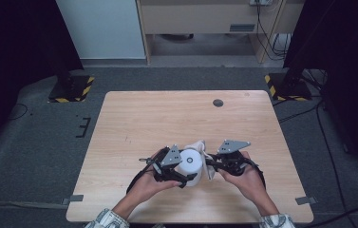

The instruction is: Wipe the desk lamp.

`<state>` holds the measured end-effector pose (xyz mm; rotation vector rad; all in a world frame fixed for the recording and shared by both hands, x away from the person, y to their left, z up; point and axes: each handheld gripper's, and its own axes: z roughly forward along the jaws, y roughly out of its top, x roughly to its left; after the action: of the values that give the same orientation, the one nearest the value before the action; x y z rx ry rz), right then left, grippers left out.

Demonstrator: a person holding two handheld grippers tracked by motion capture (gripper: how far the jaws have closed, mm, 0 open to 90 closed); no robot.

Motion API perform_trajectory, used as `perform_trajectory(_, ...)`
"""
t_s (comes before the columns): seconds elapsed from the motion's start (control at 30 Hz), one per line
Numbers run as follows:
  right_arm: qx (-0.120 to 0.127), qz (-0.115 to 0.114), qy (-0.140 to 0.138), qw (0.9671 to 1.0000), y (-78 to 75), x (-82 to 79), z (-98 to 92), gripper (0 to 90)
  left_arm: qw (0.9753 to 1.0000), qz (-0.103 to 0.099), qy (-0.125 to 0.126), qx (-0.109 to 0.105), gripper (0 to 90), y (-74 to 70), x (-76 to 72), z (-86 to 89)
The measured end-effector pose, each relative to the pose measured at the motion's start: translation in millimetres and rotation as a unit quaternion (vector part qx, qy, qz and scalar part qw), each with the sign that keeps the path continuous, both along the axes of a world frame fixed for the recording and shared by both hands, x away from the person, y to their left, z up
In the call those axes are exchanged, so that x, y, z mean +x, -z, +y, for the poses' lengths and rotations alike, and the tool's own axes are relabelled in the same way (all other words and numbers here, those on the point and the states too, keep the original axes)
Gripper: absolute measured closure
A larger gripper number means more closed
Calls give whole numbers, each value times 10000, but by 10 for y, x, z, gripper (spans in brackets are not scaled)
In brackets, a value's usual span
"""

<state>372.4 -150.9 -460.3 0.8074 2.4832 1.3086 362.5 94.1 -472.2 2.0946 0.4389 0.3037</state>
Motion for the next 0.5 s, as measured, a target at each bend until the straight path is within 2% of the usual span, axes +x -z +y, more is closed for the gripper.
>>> perform_trajectory(0.13, 52, 124, 7, 9999, 83, 118, 33, 779, 10000, -1, -7, -3, 74, 1, 0, 0)
perform_trajectory(0.17, -32, 212, 7, 9998, 160, 167, 64, 779, 10000, 3, -1, -9, 74, 2, 2, 1)
perform_trajectory(0.37, -218, 401, -19, 9990, 314, 195, 87, 780, 10000, 2, -5, -6, 74, 2, 1, 1)
perform_trajectory(0.5, -173, 326, -27, 9993, 244, 153, 60, 780, 10000, 1, -6, 2, 74, 0, 0, 0)
